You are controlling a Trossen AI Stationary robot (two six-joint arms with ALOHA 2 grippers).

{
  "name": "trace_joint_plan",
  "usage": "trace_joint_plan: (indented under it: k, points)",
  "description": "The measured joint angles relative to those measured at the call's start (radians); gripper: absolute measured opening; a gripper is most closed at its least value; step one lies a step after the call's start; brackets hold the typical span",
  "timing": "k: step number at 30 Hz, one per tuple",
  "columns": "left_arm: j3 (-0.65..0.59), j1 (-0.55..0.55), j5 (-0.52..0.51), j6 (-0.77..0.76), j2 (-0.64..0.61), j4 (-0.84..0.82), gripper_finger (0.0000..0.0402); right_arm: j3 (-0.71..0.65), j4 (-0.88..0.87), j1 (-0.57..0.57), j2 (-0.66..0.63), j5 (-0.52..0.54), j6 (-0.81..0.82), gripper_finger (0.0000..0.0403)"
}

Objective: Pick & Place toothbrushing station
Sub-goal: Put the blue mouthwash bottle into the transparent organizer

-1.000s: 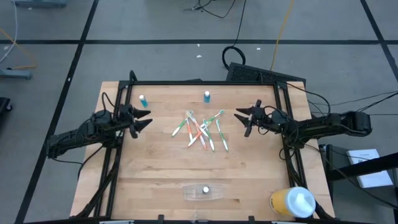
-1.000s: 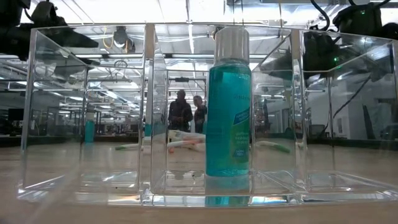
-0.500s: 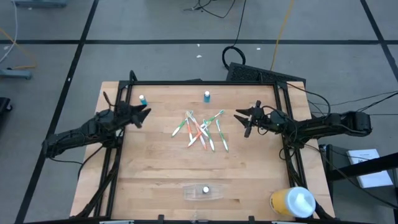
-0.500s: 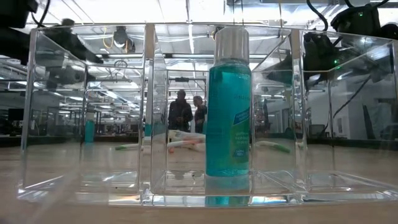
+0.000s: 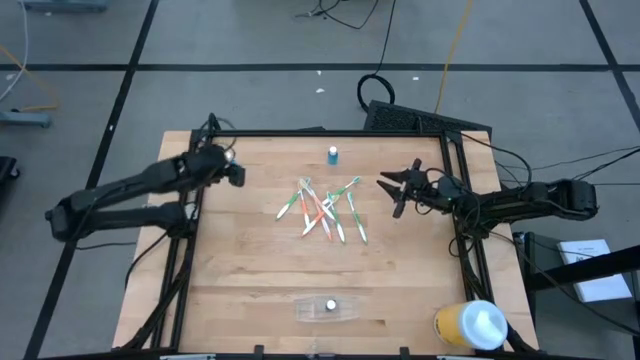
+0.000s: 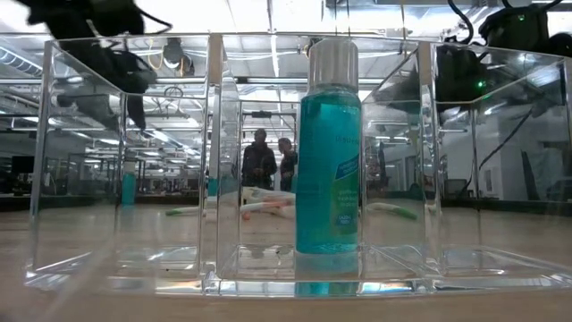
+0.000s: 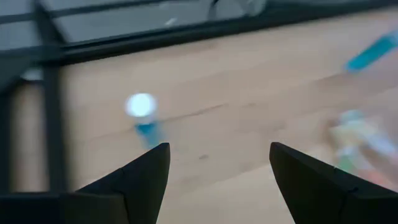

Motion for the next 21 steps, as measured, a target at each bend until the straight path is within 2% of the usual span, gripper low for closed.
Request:
trace_joint_plan:
  k: [4,11,16,21]
  points:
    - [0.107,0.082,-0.051,0.051,0.162,-0.091,0.0282,0.0,0.028,0.0,0.0,0.0,-0.012,0.0123]
    - [0.125,0.229,0.007,0.144,0.347,-0.088,0.0282,0.0,0.036,0.0,0.0,-0.003,-0.014,0.0123]
    - [0.125,0.305,0.092,0.198,0.415,-0.042,0.0282,0.0,0.035,0.0,0.0,-0.004,-0.014,0.0123]
    - [0.125,0.341,0.101,0.236,0.438,0.008,0.0282,0.0,0.035,0.0,0.0,-0.004,-0.013,0.0123]
